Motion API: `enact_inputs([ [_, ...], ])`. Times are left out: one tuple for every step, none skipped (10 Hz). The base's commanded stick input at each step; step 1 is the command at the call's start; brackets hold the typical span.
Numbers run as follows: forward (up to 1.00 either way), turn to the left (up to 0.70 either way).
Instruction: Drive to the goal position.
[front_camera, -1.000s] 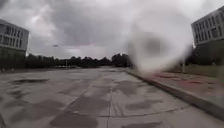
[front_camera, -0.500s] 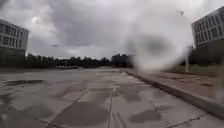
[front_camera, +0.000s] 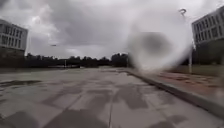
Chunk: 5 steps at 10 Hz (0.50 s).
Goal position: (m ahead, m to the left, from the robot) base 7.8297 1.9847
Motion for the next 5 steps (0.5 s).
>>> enact_inputs([
  [0.70,0.18],
  [0.70,0.02],
  [0.70,0.01],
  [0.70,0.00],
  [0.70,0.00],
])
